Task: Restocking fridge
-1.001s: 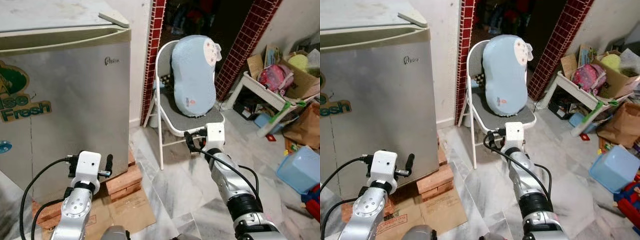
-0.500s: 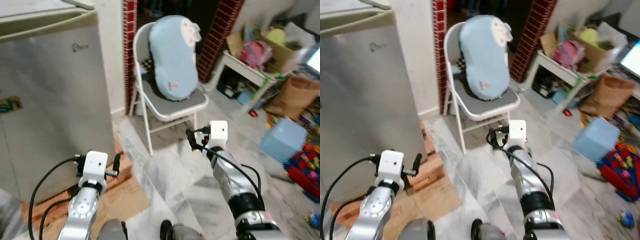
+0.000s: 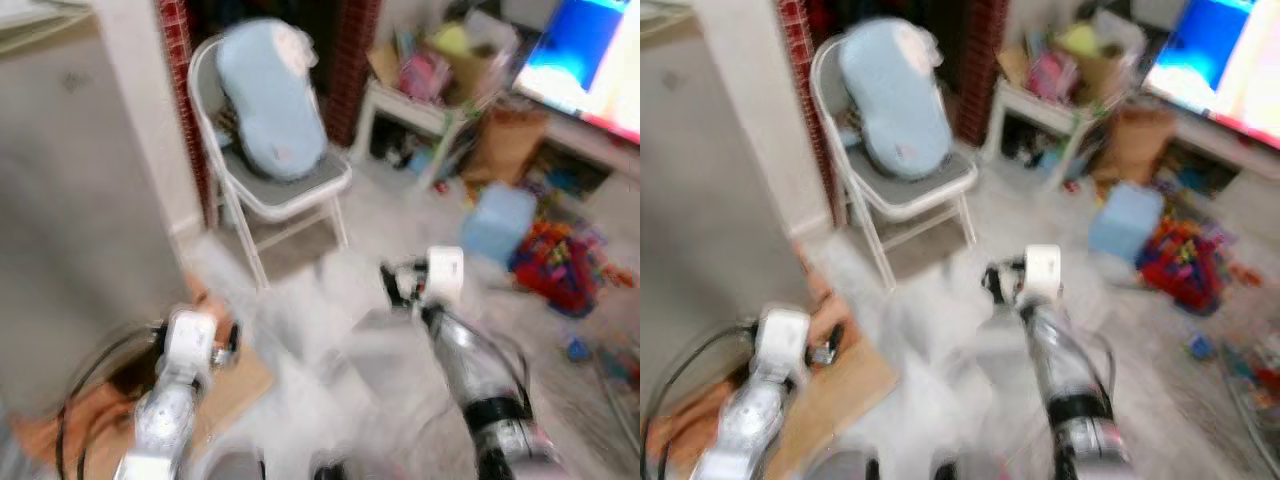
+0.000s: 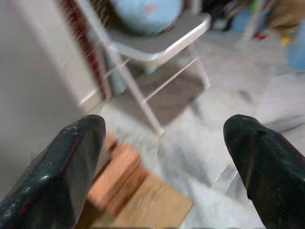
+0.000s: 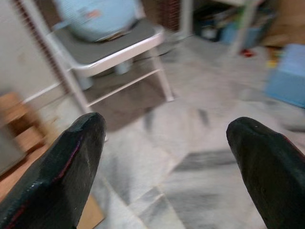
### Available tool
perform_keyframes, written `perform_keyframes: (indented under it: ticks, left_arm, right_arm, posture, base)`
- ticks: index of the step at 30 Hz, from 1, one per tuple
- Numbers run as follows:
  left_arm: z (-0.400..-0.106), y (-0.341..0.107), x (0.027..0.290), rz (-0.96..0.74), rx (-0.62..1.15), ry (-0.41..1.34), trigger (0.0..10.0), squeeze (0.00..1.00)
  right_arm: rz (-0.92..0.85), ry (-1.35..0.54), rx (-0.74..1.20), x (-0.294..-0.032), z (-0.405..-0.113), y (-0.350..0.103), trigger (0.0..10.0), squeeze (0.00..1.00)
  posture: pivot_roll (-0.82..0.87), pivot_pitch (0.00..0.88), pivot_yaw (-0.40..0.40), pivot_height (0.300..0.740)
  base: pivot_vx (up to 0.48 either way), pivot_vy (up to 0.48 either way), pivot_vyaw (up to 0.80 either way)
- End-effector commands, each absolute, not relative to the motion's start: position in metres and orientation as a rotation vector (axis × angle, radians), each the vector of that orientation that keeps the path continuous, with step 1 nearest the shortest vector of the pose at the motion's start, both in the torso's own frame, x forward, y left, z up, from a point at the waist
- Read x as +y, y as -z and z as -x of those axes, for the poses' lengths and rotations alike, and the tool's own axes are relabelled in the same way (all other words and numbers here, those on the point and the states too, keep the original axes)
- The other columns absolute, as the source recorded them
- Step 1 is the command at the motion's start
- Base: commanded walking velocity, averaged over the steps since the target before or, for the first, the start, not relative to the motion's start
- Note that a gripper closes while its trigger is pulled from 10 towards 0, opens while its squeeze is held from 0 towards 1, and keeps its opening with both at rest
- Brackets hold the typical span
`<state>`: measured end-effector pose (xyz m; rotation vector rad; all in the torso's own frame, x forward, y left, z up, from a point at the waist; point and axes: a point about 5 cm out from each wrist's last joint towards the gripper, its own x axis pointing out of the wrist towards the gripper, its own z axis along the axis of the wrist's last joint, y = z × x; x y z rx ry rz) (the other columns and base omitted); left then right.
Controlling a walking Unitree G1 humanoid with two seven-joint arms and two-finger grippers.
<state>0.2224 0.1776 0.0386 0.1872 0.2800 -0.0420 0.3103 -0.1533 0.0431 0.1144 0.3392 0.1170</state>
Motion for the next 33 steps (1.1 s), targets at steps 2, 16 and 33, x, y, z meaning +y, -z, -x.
perform_keyframes:
  ticks: [2,16,33]
  left_arm:
    - [-0.222,-0.039,0.173,-0.125,0.281,0.066,10.0,0.0]
    - [-0.228,-0.045,0.176,-0.133,0.262,0.076,10.0,0.0]
    - [-0.253,-0.066,0.177,-0.141,0.212,0.194,10.0,0.0]
  right_arm:
    - [-0.11,-0.105,0.328,-0.157,-0.314,-0.047,10.0,0.0]
    - [-0.114,-0.075,0.307,-0.161,-0.316,-0.051,10.0,0.0]
    - [-0.093,0.045,0.221,-0.177,-0.291,-0.064,10.0,0.0]
  posture:
    - [0.11,0.011,-0.09,0.74]
    - [0.12,0.012,-0.08,0.74]
    - [0.02,0.091,-0.007,0.74]
  base:
    - [0.0,0.0,-0.8]
    - [0.0,0.207,-0.8]
    - [0.0,0.0,-0.8]
